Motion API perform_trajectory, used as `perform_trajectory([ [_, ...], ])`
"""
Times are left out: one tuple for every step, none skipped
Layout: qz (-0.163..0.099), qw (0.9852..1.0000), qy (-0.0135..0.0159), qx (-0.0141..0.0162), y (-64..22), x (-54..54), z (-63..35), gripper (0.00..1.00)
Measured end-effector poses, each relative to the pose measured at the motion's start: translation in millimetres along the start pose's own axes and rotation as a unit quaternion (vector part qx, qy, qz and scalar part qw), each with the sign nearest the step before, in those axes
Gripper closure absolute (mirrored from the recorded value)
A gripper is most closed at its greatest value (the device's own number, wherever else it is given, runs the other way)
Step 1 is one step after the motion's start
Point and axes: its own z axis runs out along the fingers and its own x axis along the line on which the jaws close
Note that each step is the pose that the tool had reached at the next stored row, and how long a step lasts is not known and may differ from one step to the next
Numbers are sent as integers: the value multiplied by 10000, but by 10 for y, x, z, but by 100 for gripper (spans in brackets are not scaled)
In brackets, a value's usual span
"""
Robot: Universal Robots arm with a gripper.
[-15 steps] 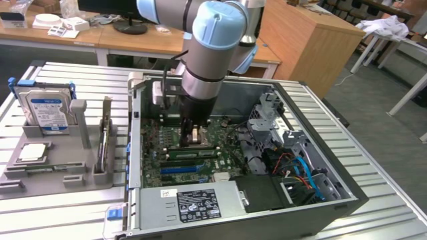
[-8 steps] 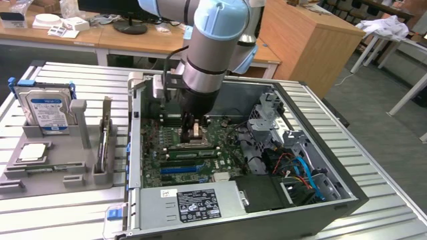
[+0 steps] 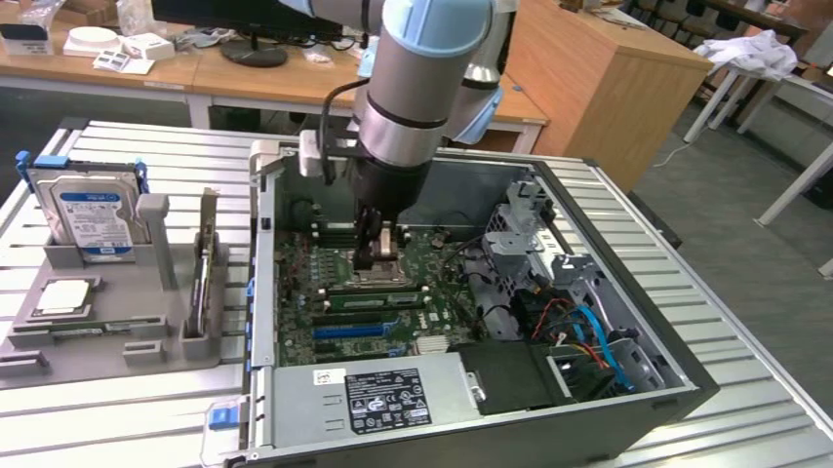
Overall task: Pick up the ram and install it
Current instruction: 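Press down the ram until it locks into place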
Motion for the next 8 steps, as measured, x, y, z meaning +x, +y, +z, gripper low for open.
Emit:
perform_trajectory([
  [0, 10000, 0, 0, 1, -1, -20, 89],
  [0, 10000, 0, -1, 2, -3, -42, 89],
  [0, 10000, 0, -1, 2, -4, -63, 89],
  [0, 10000, 0, -2, 3, -6, -84, 89],
  [0, 10000, 0, -2, 4, -7, -106, 89],
  [0, 10000, 1, -4, 4, -9, -129, 89],
  [0, 10000, 1, -5, 5, -11, -152, 89],
  [1, 10000, 2, -5, 6, -12, -176, 89],
])
